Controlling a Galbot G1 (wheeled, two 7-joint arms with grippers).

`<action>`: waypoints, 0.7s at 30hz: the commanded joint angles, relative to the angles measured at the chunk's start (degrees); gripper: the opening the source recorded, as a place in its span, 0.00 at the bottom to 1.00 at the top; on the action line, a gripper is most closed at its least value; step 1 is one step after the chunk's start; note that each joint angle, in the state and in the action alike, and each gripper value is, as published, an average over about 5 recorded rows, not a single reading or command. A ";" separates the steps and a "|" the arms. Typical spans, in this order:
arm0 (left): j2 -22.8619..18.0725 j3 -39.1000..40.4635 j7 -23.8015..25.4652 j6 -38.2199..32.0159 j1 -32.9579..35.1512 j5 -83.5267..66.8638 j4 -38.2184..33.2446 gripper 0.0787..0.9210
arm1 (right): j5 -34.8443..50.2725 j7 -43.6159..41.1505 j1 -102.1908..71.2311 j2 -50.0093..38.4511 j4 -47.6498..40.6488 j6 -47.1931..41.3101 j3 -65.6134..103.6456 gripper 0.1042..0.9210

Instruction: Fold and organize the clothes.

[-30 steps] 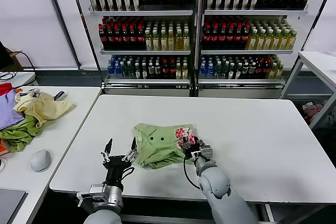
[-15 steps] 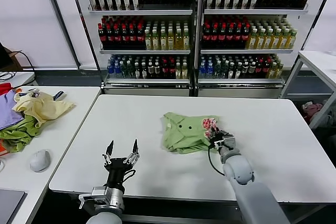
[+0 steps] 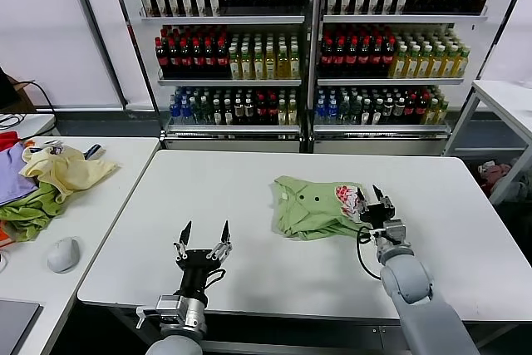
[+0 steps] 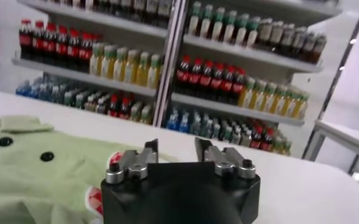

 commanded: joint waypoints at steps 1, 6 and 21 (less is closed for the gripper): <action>-0.13 1.04 0.34 -0.08 0.30 1.01 -0.39 0.88 | 3.77 0.57 -14.49 -0.93 15.55 5.98 9.64 0.52; -0.16 1.05 0.91 -0.08 1.11 1.09 -1.25 0.88 | 4.68 -0.50 -22.22 0.30 22.81 3.58 12.51 0.70; -0.40 0.63 2.48 -0.71 3.92 2.09 -3.68 0.88 | 1.40 -3.09 -31.56 3.95 30.18 2.22 13.14 0.88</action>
